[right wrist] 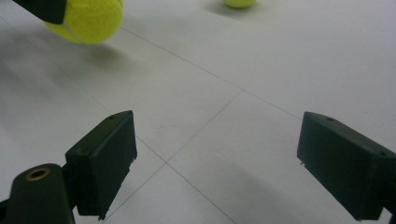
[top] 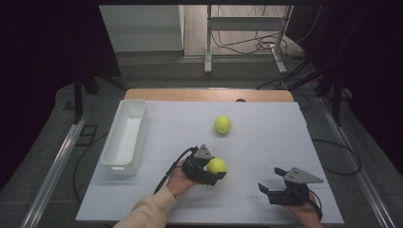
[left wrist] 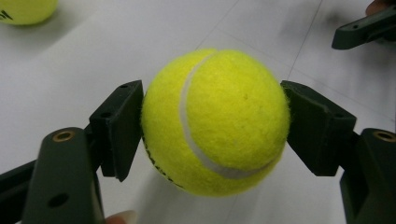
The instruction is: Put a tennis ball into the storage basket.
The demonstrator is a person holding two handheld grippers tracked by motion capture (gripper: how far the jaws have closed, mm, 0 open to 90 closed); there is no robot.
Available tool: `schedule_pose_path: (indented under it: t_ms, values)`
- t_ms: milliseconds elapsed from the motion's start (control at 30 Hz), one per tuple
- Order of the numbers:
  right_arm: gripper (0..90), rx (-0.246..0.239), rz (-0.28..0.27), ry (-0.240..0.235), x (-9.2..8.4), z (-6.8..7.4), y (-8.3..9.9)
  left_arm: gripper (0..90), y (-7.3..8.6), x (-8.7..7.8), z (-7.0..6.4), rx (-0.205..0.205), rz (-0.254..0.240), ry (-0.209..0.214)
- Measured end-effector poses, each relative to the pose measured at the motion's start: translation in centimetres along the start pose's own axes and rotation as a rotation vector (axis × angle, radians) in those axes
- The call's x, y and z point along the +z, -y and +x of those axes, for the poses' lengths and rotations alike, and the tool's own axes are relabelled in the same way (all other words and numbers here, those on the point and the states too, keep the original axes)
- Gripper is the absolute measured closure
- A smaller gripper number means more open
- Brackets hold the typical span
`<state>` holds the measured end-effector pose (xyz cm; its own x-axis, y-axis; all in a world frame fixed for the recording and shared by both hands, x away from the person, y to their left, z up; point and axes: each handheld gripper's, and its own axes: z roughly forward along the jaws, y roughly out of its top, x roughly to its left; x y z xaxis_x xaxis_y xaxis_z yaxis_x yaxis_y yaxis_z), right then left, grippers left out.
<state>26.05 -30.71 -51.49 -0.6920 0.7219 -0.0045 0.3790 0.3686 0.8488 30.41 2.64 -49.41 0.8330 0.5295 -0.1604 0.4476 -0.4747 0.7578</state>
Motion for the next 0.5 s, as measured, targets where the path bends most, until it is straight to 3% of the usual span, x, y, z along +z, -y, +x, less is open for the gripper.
schedule_pose_path:
  t_ms: [500]
  values:
    - [12.5,-0.008,0.006,0.008,0.0,0.0,0.0,26.4,-0.8,-2.6,-0.1,0.019,-0.065,-0.001]
